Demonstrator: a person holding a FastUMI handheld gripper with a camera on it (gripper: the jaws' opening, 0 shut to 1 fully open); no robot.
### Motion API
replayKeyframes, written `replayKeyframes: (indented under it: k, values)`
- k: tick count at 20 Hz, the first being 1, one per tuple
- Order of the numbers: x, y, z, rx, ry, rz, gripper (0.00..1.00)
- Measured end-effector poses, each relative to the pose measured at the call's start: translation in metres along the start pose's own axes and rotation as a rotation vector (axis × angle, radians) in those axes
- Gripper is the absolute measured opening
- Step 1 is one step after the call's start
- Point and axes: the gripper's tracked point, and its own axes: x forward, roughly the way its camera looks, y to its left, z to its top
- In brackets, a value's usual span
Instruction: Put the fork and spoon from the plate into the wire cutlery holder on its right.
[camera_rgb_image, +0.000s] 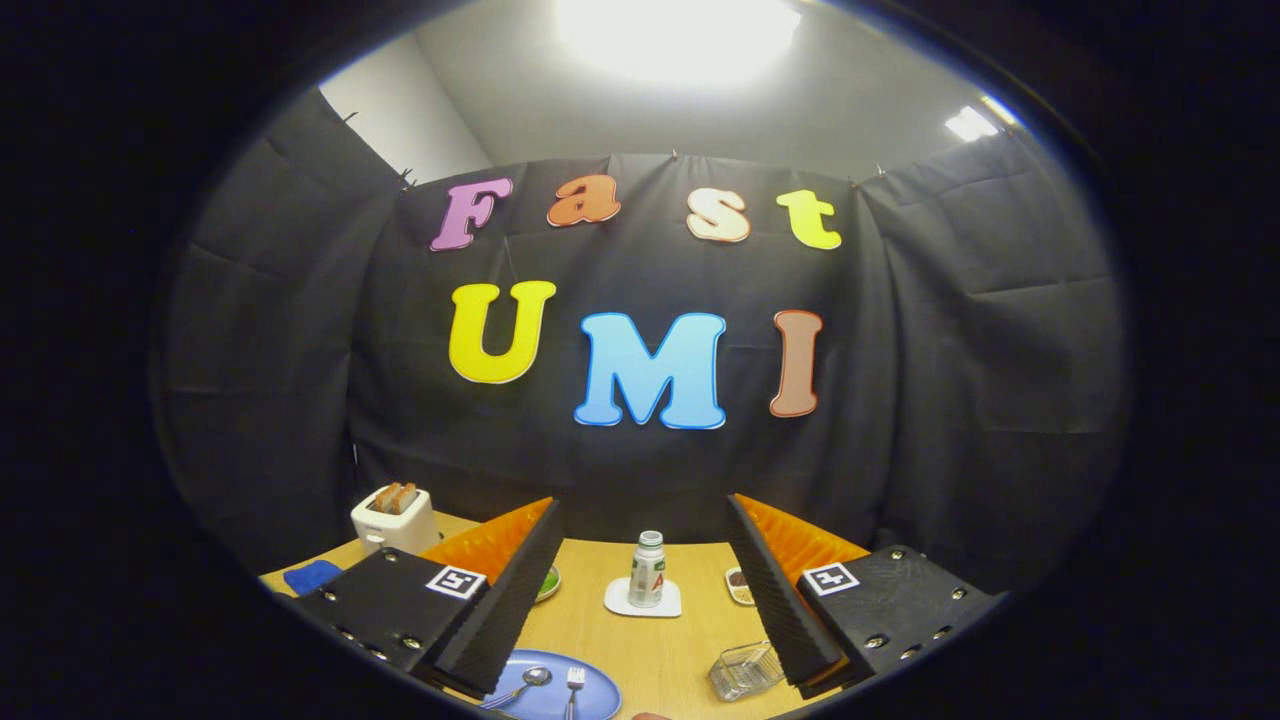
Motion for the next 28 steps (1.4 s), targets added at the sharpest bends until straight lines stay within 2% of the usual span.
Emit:
replayKeyframes:
  k: [7,13,20,21,22,27,28]
  values:
    - [-0.014,0.015,-0.059,-0.005,0.140,0.072,0.99]
    - [-0.025,0.040,-0.148,0.019,0.397,0.162,0.99]
    - [-0.038,0.054,-0.218,0.005,0.595,0.210,0.98]
    - [-0.039,0.055,-0.227,-0.005,0.619,0.214,0.97]
    - [-0.041,0.057,-0.238,-0.015,0.646,0.218,0.90]
    - [-0.051,0.065,-0.285,-0.039,0.810,0.241,0.89]
    - [-0.052,0.065,-0.291,-0.043,0.838,0.242,0.84]
